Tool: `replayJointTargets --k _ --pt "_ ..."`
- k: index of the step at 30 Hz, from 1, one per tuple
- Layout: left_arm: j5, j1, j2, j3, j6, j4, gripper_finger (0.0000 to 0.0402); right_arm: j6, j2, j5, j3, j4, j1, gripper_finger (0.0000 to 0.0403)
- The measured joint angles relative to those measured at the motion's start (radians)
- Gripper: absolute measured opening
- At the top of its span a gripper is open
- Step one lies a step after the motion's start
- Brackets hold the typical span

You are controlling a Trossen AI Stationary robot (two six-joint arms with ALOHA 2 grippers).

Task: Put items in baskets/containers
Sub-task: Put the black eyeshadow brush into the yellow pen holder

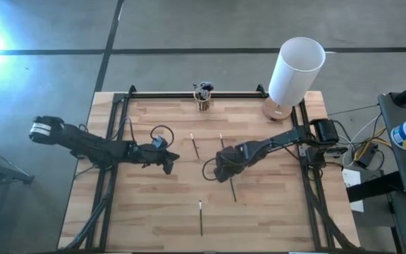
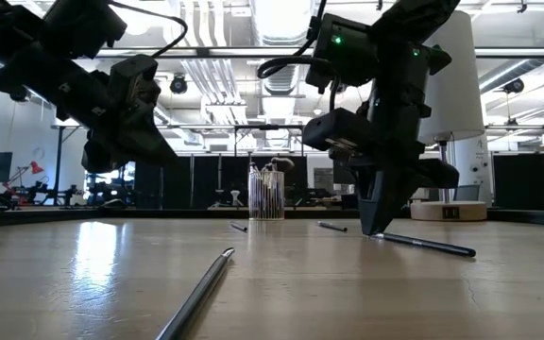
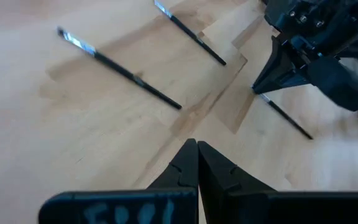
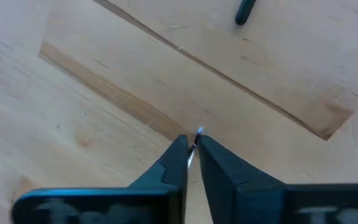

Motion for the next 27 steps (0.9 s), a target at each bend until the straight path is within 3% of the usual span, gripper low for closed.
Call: replayJointTargets --k 9,20,27 --pt "0.074 0.030 0.001 0.000 -0.114 0.087 0.0006 -0.082 -0.042 0.042 -0.012 0.153 0.002 0.0008" --pt "0.101 0.032 0.001 0.000 -0.139 0.358 0.0098 -0.115 -0.192 0.162 -0.126 0.626 0.003 0.0008" --pt "0.145 0.035 0.001 0.000 -0.065 0.535 0.0114 -0.223 -0.280 0.267 -0.135 0.825 -0.001 0.0008"
